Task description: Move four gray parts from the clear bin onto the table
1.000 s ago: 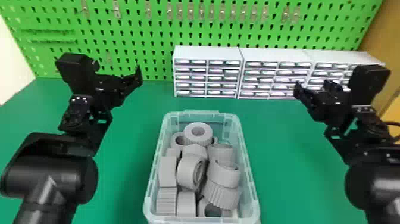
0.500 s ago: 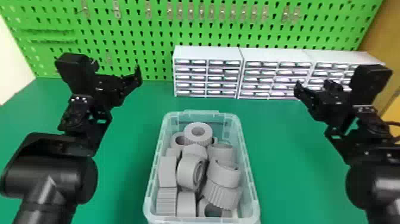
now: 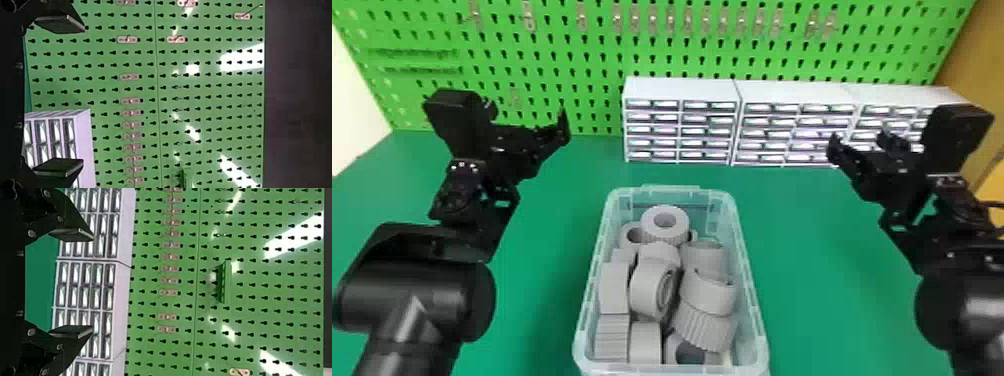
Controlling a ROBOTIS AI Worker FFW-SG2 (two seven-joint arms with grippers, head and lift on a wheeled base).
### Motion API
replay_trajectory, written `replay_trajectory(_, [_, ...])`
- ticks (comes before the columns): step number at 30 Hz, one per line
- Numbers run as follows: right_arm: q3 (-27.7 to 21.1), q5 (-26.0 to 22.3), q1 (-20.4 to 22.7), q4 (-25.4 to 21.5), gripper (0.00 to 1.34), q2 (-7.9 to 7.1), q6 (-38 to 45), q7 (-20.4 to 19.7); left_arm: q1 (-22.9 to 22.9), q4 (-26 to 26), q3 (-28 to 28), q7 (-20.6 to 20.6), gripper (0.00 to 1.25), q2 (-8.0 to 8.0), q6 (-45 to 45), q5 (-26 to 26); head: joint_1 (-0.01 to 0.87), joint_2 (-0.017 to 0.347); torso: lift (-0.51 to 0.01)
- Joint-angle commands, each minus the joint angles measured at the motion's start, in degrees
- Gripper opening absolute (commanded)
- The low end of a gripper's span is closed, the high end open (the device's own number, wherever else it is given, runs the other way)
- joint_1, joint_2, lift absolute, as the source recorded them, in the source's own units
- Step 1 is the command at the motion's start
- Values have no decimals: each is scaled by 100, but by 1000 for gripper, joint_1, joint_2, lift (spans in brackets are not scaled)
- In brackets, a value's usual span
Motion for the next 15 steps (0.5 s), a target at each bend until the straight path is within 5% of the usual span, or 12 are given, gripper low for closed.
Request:
replay_trajectory(1, [9, 10, -5, -19, 896, -15, 18, 0, 0, 0, -9, 0, 1155, -3, 0, 0, 686, 26, -50])
replay_trajectory(15, [62, 1, -76, -28, 896, -41, 97, 0, -18, 0, 17, 0, 1155, 6, 0, 9, 686, 26, -50])
